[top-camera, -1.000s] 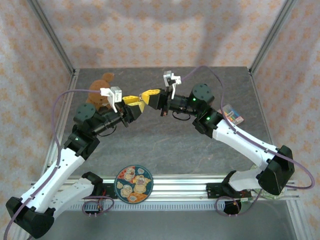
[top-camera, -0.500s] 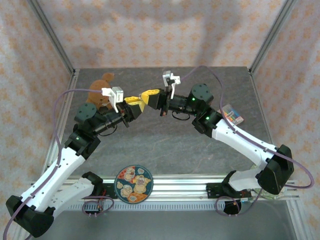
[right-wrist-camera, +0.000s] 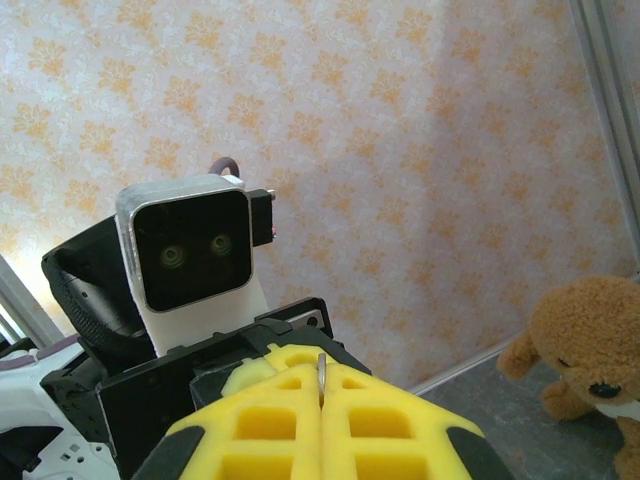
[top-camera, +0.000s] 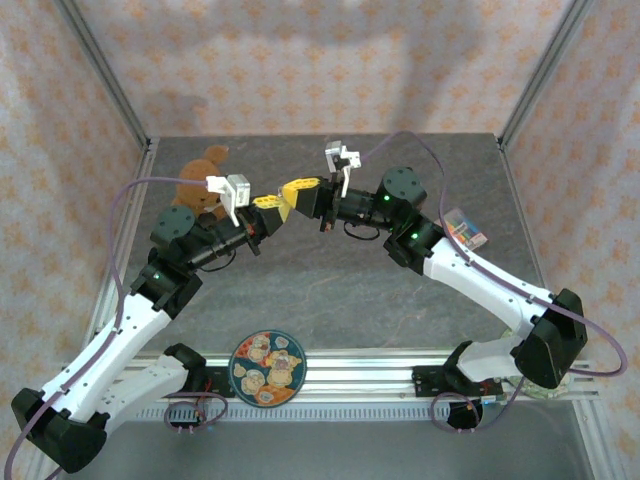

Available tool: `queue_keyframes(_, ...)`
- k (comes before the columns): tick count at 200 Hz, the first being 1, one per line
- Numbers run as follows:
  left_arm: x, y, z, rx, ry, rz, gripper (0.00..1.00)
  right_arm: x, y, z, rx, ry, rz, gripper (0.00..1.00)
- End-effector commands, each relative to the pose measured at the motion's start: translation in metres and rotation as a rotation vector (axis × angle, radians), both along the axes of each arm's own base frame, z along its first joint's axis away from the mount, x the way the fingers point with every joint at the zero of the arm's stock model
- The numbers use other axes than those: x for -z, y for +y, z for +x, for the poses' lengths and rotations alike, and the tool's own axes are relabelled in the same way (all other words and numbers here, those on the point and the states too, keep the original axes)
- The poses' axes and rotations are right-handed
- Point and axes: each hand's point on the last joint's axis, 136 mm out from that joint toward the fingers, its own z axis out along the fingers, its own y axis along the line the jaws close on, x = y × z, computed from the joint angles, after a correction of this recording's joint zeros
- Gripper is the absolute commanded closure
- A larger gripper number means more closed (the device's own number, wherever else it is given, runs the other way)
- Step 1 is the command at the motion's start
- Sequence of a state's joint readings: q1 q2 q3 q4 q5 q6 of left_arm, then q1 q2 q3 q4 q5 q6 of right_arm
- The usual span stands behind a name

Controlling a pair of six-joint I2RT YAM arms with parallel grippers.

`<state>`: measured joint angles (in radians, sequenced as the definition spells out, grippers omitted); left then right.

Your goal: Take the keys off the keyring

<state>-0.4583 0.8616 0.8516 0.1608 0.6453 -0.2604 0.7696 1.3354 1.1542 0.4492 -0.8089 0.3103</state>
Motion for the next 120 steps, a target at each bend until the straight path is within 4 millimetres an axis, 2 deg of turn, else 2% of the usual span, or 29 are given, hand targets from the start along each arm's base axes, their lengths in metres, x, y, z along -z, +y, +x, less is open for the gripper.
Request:
queue_keyframes(1,-0.029,0.004,-0.005,-0.024,-0.092,-0.012,1.00,-0.021,-0.001,-0.010,-0.020,-0.062,0.036,1.00)
queue_keyframes(37,-0.026,0.006,-0.002,-0.086,-0.100,0.039,1.00,-0.017,0.001,-0.010,0.003,-0.077,0.003,1.00)
queue_keyframes(120,-0.022,0.024,0.008,-0.278,-0.128,0.129,1.00,-0.007,0.010,-0.012,0.134,-0.146,-0.103,1.00)
